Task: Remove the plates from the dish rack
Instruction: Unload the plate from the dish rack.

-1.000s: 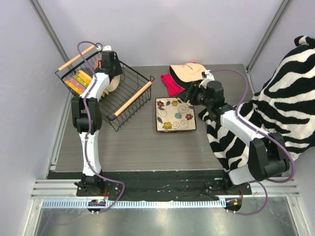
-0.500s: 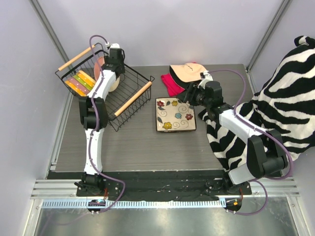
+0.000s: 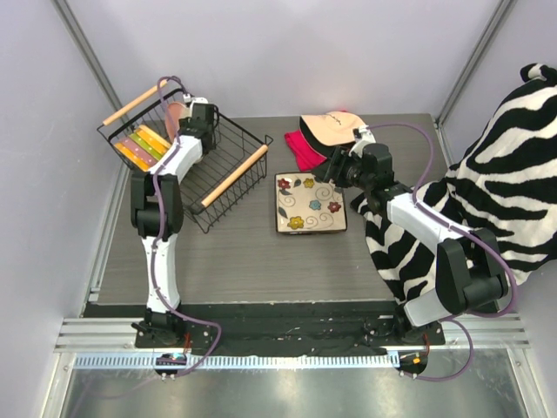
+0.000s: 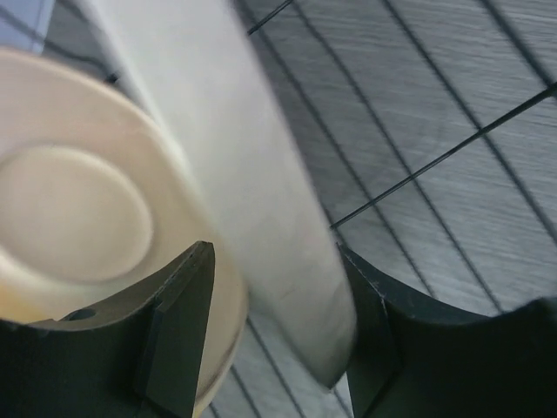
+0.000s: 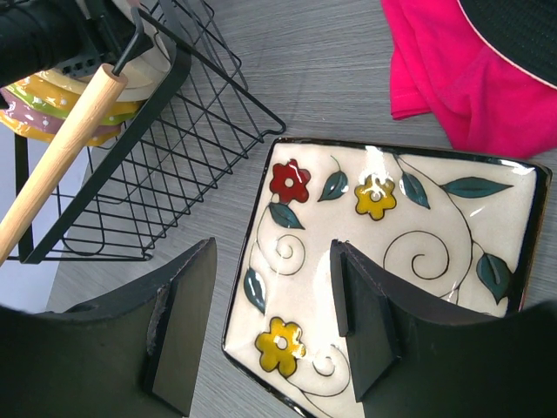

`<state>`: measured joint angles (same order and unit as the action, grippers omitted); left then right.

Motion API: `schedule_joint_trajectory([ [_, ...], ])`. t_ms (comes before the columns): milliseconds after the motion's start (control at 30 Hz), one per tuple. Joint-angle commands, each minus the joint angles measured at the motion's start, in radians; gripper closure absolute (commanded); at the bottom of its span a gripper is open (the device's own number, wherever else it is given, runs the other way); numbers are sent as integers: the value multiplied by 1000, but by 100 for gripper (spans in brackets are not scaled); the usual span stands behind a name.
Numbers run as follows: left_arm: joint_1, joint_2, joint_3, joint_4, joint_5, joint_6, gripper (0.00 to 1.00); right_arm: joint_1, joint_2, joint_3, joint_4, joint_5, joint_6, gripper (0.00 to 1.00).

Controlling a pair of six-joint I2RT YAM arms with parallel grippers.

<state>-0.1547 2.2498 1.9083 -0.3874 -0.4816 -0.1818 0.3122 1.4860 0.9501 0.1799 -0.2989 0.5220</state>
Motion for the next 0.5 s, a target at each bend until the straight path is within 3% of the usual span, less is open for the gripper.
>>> schedule_joint_trajectory([
  [0,46,-147,-83,108,-63,-36,41,-1,-29,35,52,-8,-5,37],
  [300,83,-210,-161,191,-23,-60,41,-1,-26,35,53,-14,4,37],
  [467,150,-208,-163,191,115,-177,47,-2,-23,35,52,-13,0,37],
])
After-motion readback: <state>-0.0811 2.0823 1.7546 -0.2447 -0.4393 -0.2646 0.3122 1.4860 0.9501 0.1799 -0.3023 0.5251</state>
